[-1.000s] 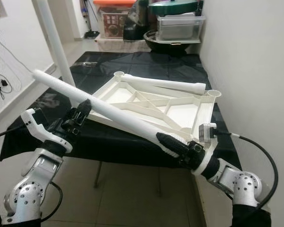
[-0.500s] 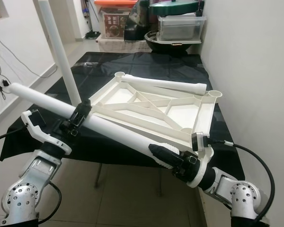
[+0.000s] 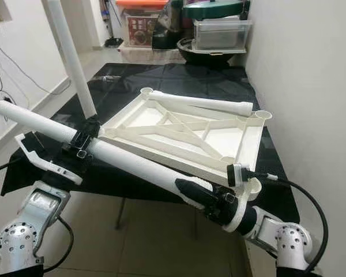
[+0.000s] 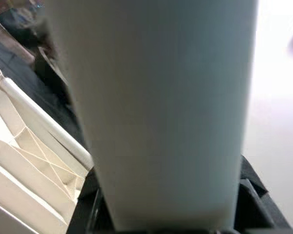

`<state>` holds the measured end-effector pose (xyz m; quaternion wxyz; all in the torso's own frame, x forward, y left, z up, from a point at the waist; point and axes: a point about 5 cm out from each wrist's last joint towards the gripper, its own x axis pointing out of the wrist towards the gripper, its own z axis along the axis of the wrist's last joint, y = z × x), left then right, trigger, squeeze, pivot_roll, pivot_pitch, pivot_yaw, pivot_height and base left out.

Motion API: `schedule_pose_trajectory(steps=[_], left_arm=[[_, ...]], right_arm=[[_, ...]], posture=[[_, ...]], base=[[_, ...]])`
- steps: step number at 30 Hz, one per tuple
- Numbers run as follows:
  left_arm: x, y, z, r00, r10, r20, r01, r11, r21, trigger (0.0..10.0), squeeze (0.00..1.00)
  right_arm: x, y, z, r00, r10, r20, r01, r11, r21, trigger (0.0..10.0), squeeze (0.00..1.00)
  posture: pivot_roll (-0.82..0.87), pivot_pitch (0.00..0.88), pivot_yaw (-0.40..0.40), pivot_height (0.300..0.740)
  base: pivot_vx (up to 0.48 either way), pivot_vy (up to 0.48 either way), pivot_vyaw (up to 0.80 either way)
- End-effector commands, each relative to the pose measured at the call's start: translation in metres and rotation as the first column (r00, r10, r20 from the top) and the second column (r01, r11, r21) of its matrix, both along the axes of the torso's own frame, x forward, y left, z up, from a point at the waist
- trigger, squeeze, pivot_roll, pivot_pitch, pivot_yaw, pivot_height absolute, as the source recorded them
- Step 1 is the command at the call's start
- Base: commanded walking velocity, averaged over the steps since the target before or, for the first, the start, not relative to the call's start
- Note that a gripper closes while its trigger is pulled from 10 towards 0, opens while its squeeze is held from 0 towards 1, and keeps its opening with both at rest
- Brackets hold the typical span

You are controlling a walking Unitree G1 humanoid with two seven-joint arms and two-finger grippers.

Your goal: Building children table

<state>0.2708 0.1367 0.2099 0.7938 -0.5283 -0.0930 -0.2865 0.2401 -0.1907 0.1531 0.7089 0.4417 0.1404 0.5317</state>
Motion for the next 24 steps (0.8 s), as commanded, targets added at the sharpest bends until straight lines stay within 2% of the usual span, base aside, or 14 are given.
schedule_pose_trajectory(steps=[1,3,4,5,6,7,8,9,12,16,17,18,23,24], left_arm=[[-0.001,0.004,0.001,1.0,0.016,0.007,-0.016,1.0,-0.001,0.0,0.0],[-0.001,0.005,0.0,1.0,0.019,0.001,-0.019,1.0,-0.01,0.0,0.0],[0.0,0.007,-0.001,1.0,0.02,-0.006,-0.02,1.0,-0.012,0.0,0.0],[0.0,0.007,-0.001,1.0,0.02,-0.006,-0.02,1.0,-0.012,0.0,0.0],[0.001,0.008,-0.002,1.0,0.02,-0.013,-0.021,1.0,-0.01,0.0,0.0],[0.001,0.008,-0.002,1.0,0.02,-0.013,-0.021,1.0,-0.01,0.0,0.0],[0.002,0.008,-0.003,1.0,0.018,-0.02,-0.018,1.0,0.002,7.9,0.0],[0.004,0.008,-0.003,1.0,0.017,-0.021,-0.017,1.0,0.009,10.0,0.0],[0.004,0.009,-0.002,1.0,0.016,-0.019,-0.016,1.0,0.009,10.0,0.0],[0.008,0.013,0.003,0.999,0.032,-0.013,-0.032,0.999,0.007,10.0,0.0],[0.009,0.015,0.004,0.999,0.035,-0.011,-0.035,0.999,0.006,10.0,0.0],[0.01,0.017,0.006,0.999,0.04,-0.008,-0.04,0.999,0.012,10.0,0.0],[0.015,0.023,0.011,0.999,0.051,-0.003,-0.05,0.998,0.04,10.0,0.0],[0.018,0.028,0.018,0.999,0.05,0.02,-0.051,0.997,0.054,10.0,0.0]], right_arm=[[-0.001,0.006,0.001,1.0,0.018,0.009,-0.018,1.0,-0.017,0.0,0.0],[-0.001,0.006,0.001,1.0,0.016,0.01,-0.016,1.0,-0.015,0.0,0.0],[0.001,0.006,0.0,1.0,-0.009,0.017,0.009,1.0,-0.03,1.7,0.0],[0.001,0.006,0.0,1.0,-0.009,0.017,0.009,1.0,-0.03,1.7,0.0],[0.003,0.006,0.0,0.999,-0.028,0.032,0.029,0.999,-0.04,10.0,0.0],[0.003,0.006,0.0,0.999,-0.028,0.032,0.029,0.999,-0.04,10.0,0.0],[0.005,0.006,0.001,0.997,-0.051,0.052,0.054,0.998,-0.046,10.0,0.0],[0.006,0.006,0.004,0.994,-0.067,0.087,0.071,0.997,-0.036,10.0,1.0],[0.006,0.006,0.005,0.993,-0.068,0.095,0.071,0.997,-0.034,10.0,1.0],[0.008,0.001,-0.005,0.994,-0.095,0.05,0.099,0.992,-0.079,10.0,1.0],[0.008,-0.001,-0.007,0.994,-0.102,0.043,0.106,0.99,-0.097,10.0,0.96],[0.008,-0.005,-0.009,0.992,-0.116,0.044,0.12,0.986,-0.116,10.0,0.0],[0.011,-0.021,-0.016,0.98,-0.187,0.066,0.197,0.957,-0.211,10.0,0.0],[0.018,-0.039,-0.02,0.958,-0.271,0.091,0.286,0.914,-0.288,10.0,0.0]], posture=[[-0.02,0.0,0.015,0.74],[-0.02,0.0,0.015,0.74],[-0.02,0.0,0.016,0.74],[-0.02,0.0,0.016,0.74],[-0.02,0.0,0.016,0.74],[-0.02,0.0,0.016,0.74],[-0.02,0.0,0.016,0.74],[-0.02,0.0,0.016,0.74],[-0.02,0.0,0.016,0.74],[-0.02,0.0,0.015,0.74],[-0.02,0.0,0.015,0.74],[-0.02,0.0,0.015,0.74],[-0.02,0.0,0.016,0.74],[-0.02,0.0,0.016,0.74]], base=[[0.0,0.0,0.0],[0.0,0.0,0.0],[0.0,0.0,0.0],[0.0,0.0,0.0],[0.0,0.0,0.0],[0.0,0.0,0.0],[0.0,0.0,0.0],[0.0,0.0,0.0],[0.0,0.0,0.0],[0.0,0.0,0.0],[0.0,0.0,0.0],[0.0,0.0,0.0],[0.0,0.0,0.0],[0.0,0.0,0.0]])
